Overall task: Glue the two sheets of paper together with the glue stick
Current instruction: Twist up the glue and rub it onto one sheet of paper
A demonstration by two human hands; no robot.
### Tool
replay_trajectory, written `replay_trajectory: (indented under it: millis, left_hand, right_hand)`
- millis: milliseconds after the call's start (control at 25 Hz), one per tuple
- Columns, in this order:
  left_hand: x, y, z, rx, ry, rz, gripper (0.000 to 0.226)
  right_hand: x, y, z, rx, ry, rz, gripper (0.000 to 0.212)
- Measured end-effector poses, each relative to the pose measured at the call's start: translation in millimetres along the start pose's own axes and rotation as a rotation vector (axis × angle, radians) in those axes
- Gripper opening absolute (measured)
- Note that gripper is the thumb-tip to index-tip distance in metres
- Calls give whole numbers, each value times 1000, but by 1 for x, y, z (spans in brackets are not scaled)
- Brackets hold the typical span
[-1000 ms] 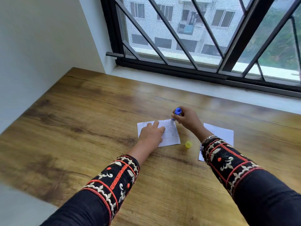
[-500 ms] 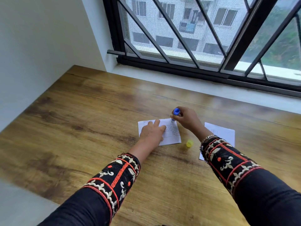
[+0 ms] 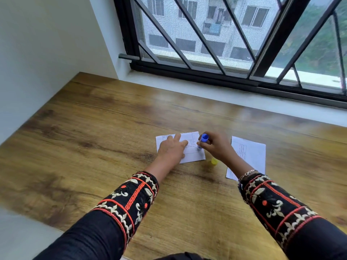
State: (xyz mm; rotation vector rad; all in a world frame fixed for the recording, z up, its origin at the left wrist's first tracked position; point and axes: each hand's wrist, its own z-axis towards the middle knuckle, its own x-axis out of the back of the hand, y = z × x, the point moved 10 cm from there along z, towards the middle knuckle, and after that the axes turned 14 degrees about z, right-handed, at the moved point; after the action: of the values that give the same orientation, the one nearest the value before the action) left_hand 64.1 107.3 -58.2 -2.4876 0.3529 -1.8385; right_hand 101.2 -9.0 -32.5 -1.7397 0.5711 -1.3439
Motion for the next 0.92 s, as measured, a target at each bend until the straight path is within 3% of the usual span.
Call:
replay_trajectory:
  millis: [400, 600, 920]
  left_hand:
    - [-2, 0, 2, -5, 54, -3, 44]
    - [-6, -4, 2, 13, 50, 12, 45]
    - [-13, -17, -11, 269, 114, -141, 53]
  right_hand:
    - [-5, 1, -27, 28, -61, -11, 16]
    - [11, 13, -23, -67, 29, 244, 5]
    - [32, 14, -7, -53, 140, 442, 3]
